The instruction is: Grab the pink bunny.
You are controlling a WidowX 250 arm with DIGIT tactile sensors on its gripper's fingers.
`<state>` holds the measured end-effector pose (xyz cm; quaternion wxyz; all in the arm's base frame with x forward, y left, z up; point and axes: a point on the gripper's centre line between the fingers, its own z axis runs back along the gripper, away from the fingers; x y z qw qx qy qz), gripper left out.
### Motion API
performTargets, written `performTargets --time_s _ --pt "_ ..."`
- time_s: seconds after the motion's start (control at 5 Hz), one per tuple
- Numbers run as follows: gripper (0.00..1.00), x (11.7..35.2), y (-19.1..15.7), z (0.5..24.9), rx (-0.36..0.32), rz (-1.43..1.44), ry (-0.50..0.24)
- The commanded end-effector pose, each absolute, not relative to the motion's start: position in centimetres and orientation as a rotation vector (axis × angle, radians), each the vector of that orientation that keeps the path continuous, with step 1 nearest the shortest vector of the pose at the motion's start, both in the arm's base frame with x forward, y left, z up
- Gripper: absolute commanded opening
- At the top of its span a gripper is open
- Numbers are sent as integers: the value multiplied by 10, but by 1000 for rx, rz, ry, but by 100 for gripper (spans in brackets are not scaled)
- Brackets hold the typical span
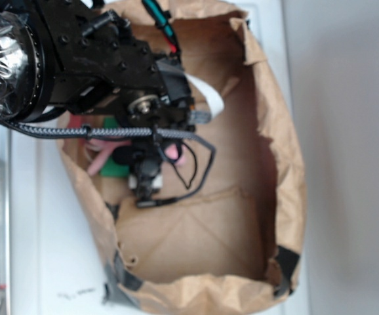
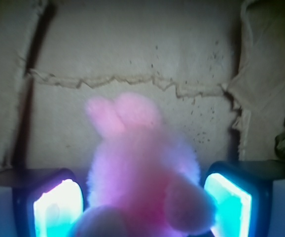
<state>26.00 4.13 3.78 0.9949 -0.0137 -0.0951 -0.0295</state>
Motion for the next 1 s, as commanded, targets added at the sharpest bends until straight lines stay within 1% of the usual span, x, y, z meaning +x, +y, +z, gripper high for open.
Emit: performTargets --time_s 0.0,0.2,0.4,0.6,0.8 --pt "0 264 35 37 15 -66 -198" --pt "0 264 39 49 -8 -64 -220" --pt "0 267 43 64 9 -80 -206" --pt "0 271 48 86 -3 -62 -192" --pt "0 270 45 114 14 -35 -200"
